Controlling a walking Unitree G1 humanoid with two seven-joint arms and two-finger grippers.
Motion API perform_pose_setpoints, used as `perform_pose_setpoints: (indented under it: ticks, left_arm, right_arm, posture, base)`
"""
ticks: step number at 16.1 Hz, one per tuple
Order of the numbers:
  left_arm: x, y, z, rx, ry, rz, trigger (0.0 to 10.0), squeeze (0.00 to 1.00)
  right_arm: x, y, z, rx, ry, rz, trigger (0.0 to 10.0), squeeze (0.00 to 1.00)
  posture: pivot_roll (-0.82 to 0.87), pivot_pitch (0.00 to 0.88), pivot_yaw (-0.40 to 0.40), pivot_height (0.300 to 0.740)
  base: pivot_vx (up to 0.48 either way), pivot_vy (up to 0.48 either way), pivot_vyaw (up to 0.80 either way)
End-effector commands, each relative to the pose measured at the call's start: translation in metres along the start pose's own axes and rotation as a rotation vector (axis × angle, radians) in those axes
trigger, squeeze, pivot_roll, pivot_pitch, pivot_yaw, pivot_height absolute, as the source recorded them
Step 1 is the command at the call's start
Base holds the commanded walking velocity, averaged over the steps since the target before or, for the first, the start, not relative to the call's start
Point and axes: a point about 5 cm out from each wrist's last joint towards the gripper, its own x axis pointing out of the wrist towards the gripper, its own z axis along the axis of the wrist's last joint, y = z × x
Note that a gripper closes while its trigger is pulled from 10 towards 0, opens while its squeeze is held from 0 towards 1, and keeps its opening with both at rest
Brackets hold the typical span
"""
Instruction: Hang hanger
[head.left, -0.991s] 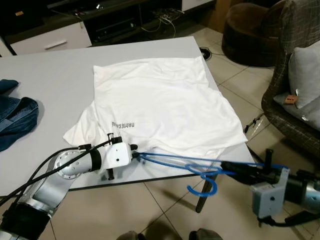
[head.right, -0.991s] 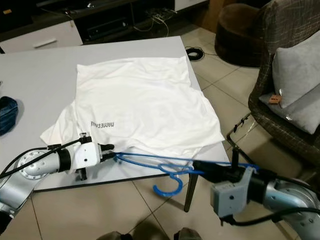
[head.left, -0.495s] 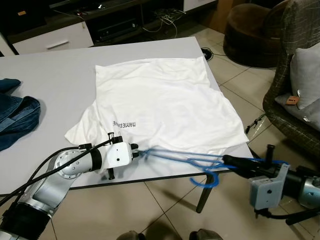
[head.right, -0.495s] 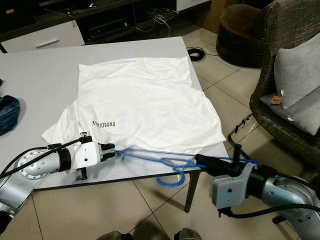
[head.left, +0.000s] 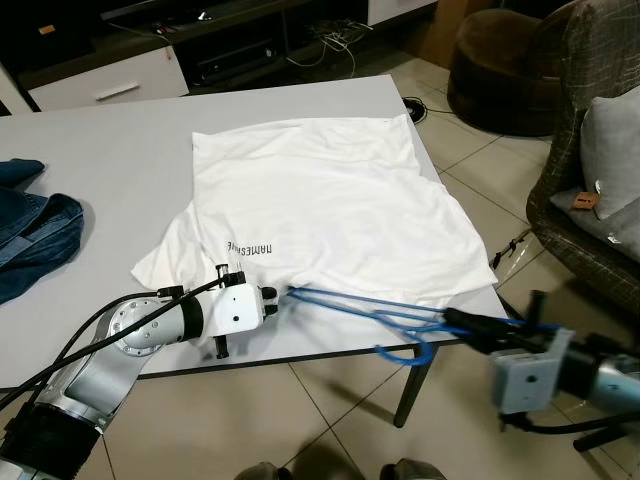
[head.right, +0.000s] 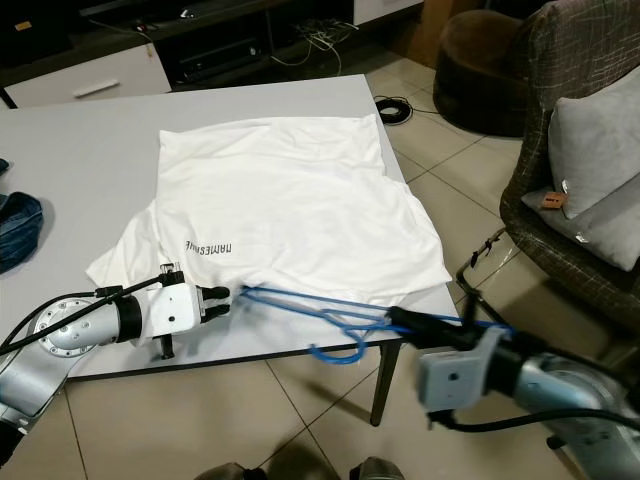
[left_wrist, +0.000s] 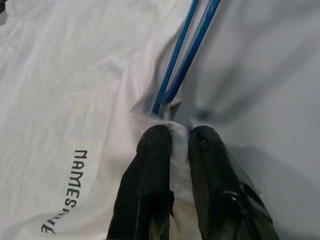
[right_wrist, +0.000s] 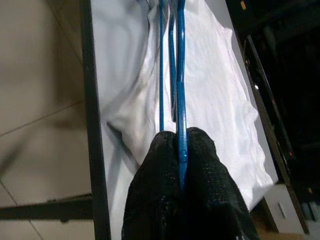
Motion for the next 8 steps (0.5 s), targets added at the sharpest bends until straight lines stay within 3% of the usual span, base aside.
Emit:
perform_pose_setpoints:
  ticks: [1,5,8]
  left_arm:
    - [-0.001,0.002,0.0,0.016,0.006,-0.01,10.0,0.0]
    - [-0.003,0.002,0.001,0.02,0.009,-0.008,10.0,0.0]
    - [-0.005,0.002,0.001,0.023,0.01,-0.005,10.0,0.0]
  right_arm:
    - [0.005,-0.006,0.007,-0.025,-0.025,-0.014,10.0,0.0]
    - [0.014,-0.012,0.009,-0.027,-0.043,-0.033,10.0,0.0]
    - [0.017,-0.007,0.004,-0.045,-0.009,-0.003,10.0,0.0]
  posture:
    - [-0.14,0.058,0.105,0.74]
    - [-0.12,0.056,0.102,0.74]
    - [-0.12,0.056,0.101,0.74]
  base:
    - [0.0,0.0,0.0]
    - [0.0,0.0,0.0]
    - [0.0,0.0,0.0]
